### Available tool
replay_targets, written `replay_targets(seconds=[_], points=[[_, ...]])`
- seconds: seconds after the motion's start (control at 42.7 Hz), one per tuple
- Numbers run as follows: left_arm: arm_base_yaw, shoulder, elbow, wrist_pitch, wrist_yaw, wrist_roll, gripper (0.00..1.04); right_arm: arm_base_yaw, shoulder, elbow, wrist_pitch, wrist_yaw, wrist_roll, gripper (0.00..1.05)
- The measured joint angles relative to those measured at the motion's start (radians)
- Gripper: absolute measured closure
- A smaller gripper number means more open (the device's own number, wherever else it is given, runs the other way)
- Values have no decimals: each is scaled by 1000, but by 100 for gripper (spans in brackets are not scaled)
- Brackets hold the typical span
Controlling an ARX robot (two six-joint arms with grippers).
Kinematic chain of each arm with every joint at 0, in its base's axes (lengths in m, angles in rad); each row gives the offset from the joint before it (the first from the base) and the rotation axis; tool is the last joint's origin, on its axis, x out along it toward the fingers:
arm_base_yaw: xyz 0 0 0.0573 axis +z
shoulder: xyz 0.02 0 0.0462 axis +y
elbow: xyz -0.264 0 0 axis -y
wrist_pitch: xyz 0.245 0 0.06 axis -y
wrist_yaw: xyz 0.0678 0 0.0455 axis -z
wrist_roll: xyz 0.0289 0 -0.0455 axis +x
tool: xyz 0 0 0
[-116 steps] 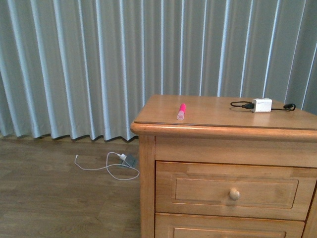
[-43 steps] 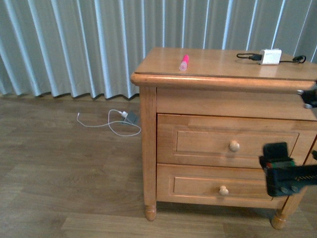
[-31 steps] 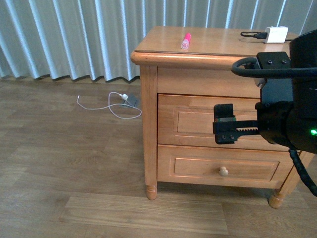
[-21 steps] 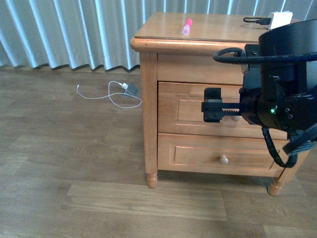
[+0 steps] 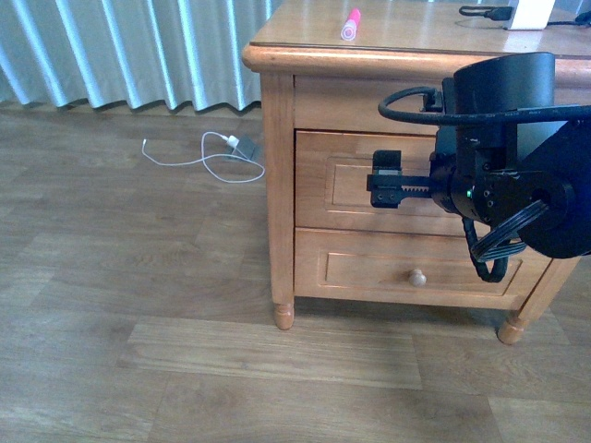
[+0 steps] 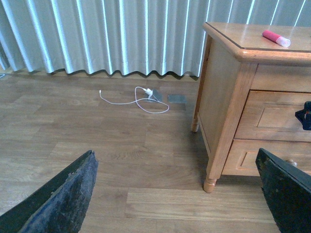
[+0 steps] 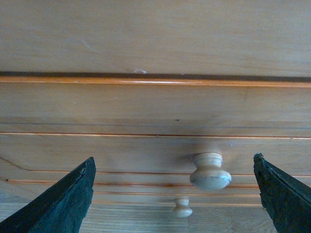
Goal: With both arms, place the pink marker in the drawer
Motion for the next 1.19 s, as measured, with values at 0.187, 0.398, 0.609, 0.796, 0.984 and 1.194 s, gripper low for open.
replay_targets(seconds=[0.187,0.398,0.609,0.796,0.984,1.194], points=[[0,0,0,0,0,0,6,-21,27,20,22,-8,-22,9],[0,0,0,0,0,0,6,-27,51,39,16,-8,-49,9],[0,0,0,0,0,0,6,-29,64,41,17,-6,-62,9],[0,0,0,0,0,0,6,-30,67,42,21,-3,-66,9],[0,0,0,0,0,0,6,-31,82,46,23,7,-72,9],[0,0,0,0,0,0,6,-35,85,46,31,11,-73,9]])
